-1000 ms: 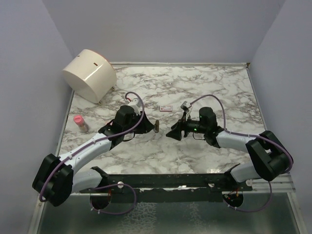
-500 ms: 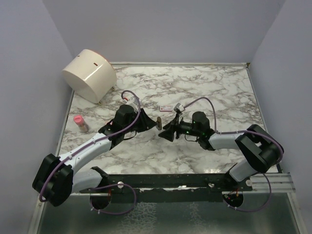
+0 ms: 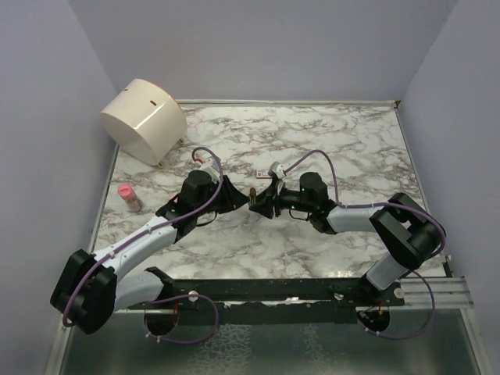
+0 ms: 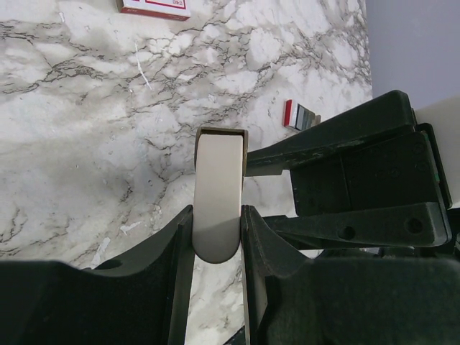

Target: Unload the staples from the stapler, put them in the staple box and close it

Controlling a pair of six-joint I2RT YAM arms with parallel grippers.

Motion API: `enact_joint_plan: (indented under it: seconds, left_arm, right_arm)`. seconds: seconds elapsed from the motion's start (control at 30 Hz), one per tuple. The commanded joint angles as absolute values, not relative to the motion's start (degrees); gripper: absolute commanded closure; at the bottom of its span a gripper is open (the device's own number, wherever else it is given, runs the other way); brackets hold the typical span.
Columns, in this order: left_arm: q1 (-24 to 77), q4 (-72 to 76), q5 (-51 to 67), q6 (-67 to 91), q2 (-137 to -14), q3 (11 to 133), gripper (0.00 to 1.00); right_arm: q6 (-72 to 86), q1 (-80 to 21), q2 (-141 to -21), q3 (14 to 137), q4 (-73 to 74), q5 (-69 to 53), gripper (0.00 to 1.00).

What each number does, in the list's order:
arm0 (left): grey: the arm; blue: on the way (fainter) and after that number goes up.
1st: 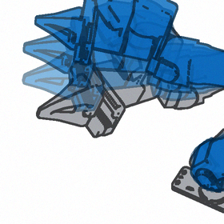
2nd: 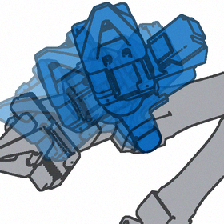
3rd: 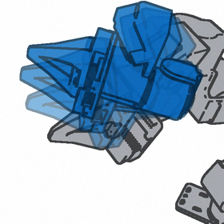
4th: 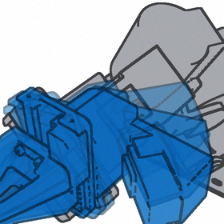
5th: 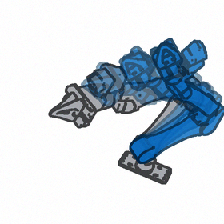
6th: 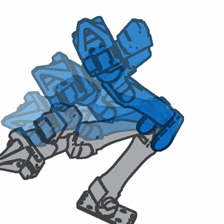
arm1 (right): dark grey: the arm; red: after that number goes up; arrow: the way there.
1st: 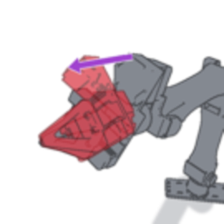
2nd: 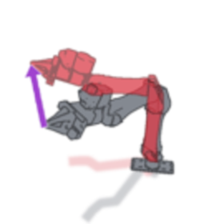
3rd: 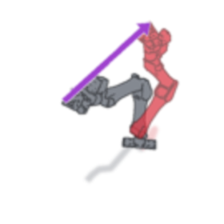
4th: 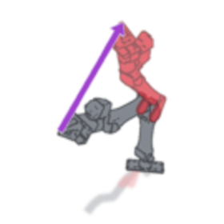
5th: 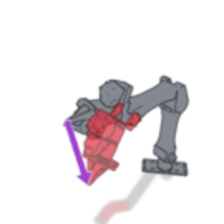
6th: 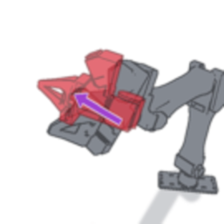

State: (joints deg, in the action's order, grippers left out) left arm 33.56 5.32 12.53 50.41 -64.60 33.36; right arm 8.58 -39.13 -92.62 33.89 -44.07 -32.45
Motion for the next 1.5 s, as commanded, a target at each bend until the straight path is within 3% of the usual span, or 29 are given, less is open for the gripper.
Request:
enact_joint_plan:
  seconds: [0.0, 0.27, 0.43, 0.7, 0.97, 1.23, 1.47]
  left_arm:
    - [34.19, 8.14, 15.99, 50.36, -62.18, 32.74, 1.00]
    - [34.18, 8.00, 17.07, 48.91, -61.19, 32.70, 1.00]
    - [34.19, 8.42, 18.45, 46.34, -61.55, 31.80, 1.00]
    - [34.27, 10.48, 22.03, 44.04, -64.77, 29.44, 1.00]
    - [34.58, 7.43, 22.13, 40.85, -70.65, 29.62, 1.00]
    - [35.00, 0.99, 16.80, 39.23, -72.11, 30.22, 1.00]
    - [37.93, 2.17, 11.45, 37.66, -74.63, 28.38, 1.00]
  right_arm:
    - [4.24, -39.29, -94.08, 35.79, -43.04, -30.47, 0.65]
    - [-2.19, -39.29, -93.38, 35.91, -42.34, -29.29, 0.81]
    - [-11.80, -39.29, -91.38, 35.76, -43.54, -26.54, 0.98]
    - [-27.24, -39.28, -90.74, 37.42, -43.12, -26.42, 0.99]
    - [-41.97, -39.28, -96.28, 36.61, -53.31, -28.26, 0.99]
    - [-57.50, -39.29, -96.67, 40.76, -37.81, -29.01, 0.99]
    - [-62.28, -40.47, -98.92, 38.04, -40.04, -27.07, 0.99]
